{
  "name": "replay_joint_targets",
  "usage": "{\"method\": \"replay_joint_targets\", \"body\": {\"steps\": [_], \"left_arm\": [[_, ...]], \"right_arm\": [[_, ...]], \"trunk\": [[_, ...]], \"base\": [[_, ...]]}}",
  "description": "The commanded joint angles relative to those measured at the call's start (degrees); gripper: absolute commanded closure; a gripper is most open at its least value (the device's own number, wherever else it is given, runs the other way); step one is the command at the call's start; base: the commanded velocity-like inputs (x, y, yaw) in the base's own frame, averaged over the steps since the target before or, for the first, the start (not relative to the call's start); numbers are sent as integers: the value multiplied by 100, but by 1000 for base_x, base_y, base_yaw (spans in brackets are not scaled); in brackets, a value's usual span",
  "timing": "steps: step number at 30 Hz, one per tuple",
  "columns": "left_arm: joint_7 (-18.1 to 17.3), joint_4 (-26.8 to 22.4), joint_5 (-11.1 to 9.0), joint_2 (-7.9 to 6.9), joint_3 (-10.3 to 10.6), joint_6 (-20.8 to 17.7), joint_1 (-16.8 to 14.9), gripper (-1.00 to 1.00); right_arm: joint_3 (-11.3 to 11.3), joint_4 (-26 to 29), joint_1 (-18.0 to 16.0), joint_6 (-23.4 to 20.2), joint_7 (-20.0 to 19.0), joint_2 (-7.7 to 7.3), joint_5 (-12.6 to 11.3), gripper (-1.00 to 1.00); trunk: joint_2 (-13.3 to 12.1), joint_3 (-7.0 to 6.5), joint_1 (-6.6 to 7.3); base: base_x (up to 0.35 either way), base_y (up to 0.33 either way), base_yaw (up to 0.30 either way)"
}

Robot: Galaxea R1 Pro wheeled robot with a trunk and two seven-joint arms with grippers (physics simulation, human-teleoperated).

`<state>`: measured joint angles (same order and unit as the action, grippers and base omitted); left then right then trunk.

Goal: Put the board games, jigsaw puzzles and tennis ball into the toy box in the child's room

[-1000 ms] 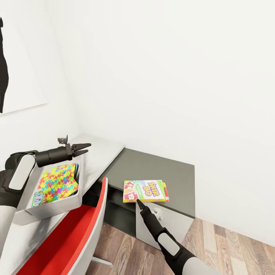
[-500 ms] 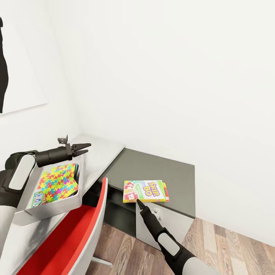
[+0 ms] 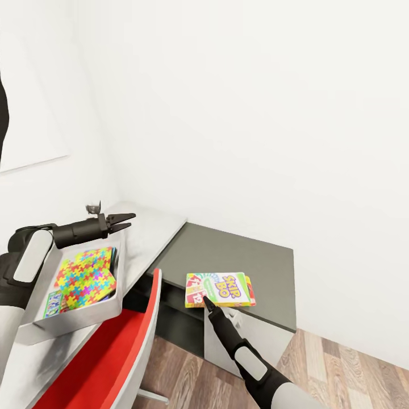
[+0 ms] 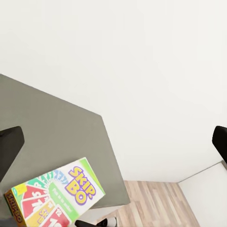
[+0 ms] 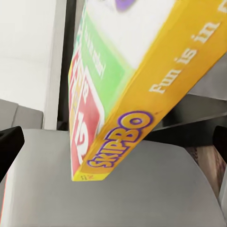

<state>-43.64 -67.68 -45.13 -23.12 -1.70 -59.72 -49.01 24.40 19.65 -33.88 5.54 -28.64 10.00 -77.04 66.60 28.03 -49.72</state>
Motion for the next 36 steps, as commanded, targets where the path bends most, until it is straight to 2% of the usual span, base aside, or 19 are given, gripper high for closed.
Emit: {"method": "replay_joint_targets", "body": {"steps": [1,36], "left_arm": [[-31,0,21,-1,-6,-19,-3,-100],[-32,-2,21,0,-6,-20,-3,-100]], "right_arm": [[47,-14,-10,44,-19,0,-48,-100],[47,-14,-7,61,-17,0,-56,-100]], "trunk": [[4,6,0],[4,6,0]], "base": [[13,5,0],[19,0,0]]}}
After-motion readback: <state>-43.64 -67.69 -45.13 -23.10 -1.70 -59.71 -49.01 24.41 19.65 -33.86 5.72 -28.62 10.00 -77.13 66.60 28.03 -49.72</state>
